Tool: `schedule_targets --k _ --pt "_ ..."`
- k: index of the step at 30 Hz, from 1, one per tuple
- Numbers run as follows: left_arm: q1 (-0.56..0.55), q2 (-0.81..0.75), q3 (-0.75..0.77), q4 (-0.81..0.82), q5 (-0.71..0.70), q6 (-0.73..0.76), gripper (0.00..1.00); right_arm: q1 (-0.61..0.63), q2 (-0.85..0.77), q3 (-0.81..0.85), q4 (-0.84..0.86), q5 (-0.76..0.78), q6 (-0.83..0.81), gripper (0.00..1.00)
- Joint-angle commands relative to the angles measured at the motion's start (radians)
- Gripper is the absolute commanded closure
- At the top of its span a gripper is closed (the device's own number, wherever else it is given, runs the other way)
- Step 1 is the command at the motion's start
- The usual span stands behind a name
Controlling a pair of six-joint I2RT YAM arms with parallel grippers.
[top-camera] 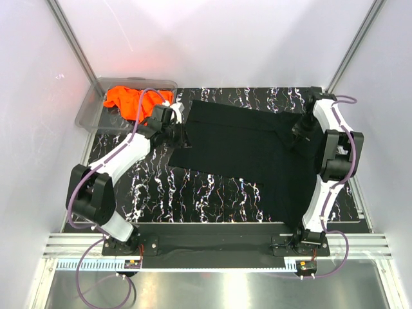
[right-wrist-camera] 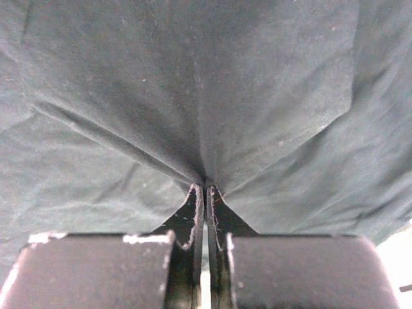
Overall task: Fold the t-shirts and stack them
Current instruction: Fold the tshirt
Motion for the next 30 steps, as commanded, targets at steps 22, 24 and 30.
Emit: schedule_targets --k 22,24,30 --pt "0.029 0.418 0.436 0.163 0.082 -0.164 0.80 0.020 -0.146 -0.096 0.127 -0.001 0.154 0.39" --pt "0.029 0.475 0.468 0.209 0.082 -0.200 0.79 0.004 -0.135 -0.042 0.156 0.042 0.065 0.29" --pt "0.030 0.601 0.515 0.410 0.105 -0.325 0.74 -0.079 -0.029 0.082 0.316 0.067 -0.122 0.21"
